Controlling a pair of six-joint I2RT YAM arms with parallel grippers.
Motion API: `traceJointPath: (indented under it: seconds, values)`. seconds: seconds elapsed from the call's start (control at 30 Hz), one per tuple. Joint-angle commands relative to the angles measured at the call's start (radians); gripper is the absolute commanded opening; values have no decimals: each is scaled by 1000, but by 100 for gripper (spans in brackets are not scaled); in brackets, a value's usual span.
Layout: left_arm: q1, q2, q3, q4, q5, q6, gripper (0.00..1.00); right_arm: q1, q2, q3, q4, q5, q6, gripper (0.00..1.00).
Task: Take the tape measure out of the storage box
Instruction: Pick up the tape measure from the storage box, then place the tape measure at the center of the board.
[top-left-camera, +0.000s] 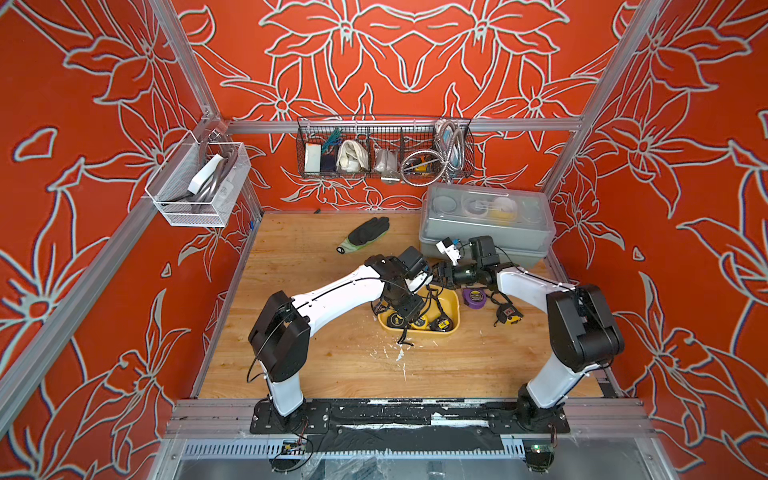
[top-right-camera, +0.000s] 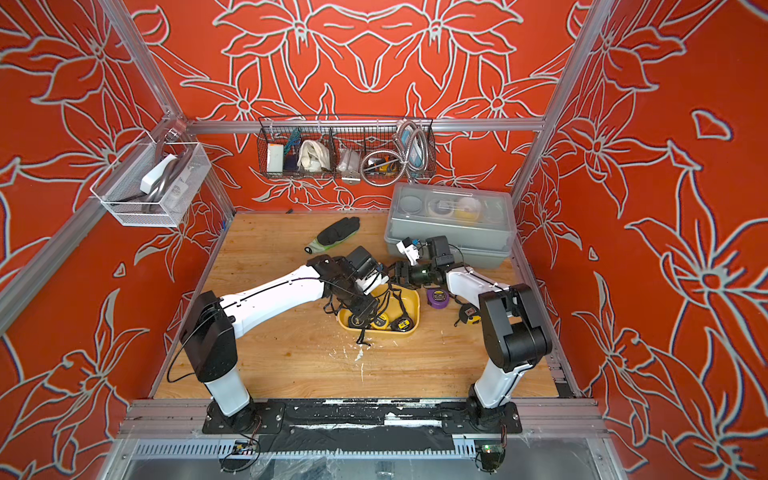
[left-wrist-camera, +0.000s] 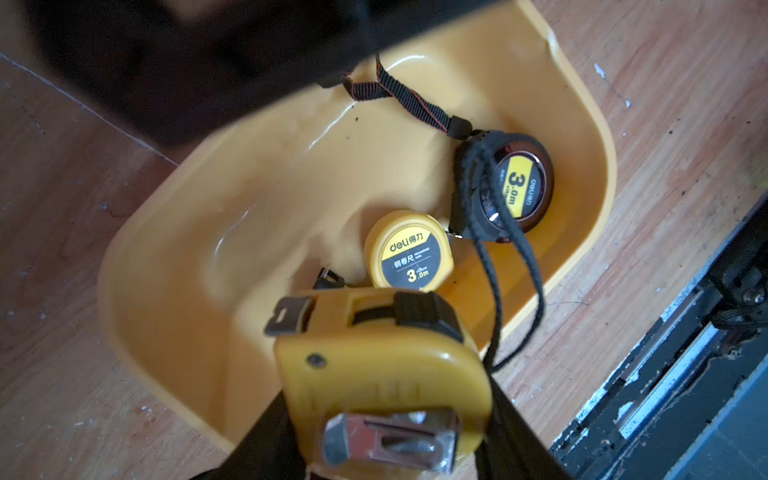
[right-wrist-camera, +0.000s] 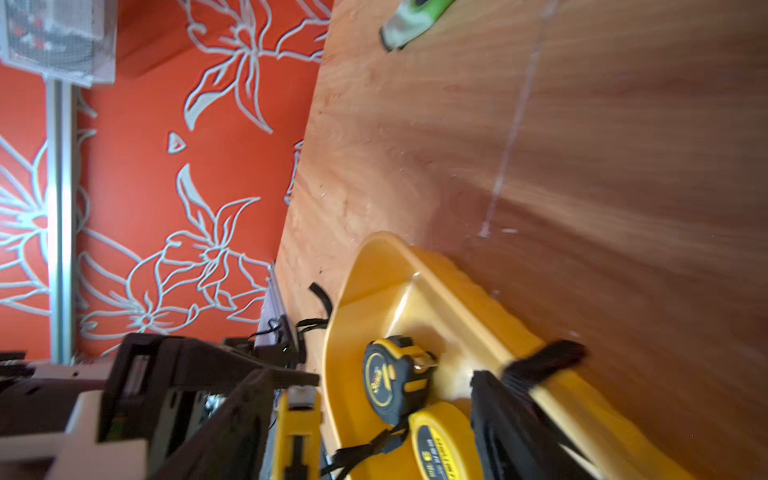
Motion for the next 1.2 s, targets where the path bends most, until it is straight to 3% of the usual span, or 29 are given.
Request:
traceJointPath:
  seconds: [0.0, 0.2, 0.43, 0.7, 0.93, 1.17]
  values:
    - [-7, -8, 2, 27, -4, 25, 46, 31, 21, 31, -28, -95, -32, 74]
    - [-9, -4, 6, 44, -51, 37, 46, 47, 32, 19, -106, -176, -75, 74]
    - [-9, -16, -9, 82, -104, 50, 47, 63, 9, -4, -162, -199, -107, 64]
    - [-9, -61, -69, 139, -120, 80, 47, 62, 7, -48, -95, -207, -37, 60]
    - [-9, -161, -202, 264, -140, 105, 47, 62, 20, -67, 127, -276, 169, 62]
    - [-7, -169, -220, 297, -147, 116, 48, 67, 4, -57, 50, -292, 148, 62]
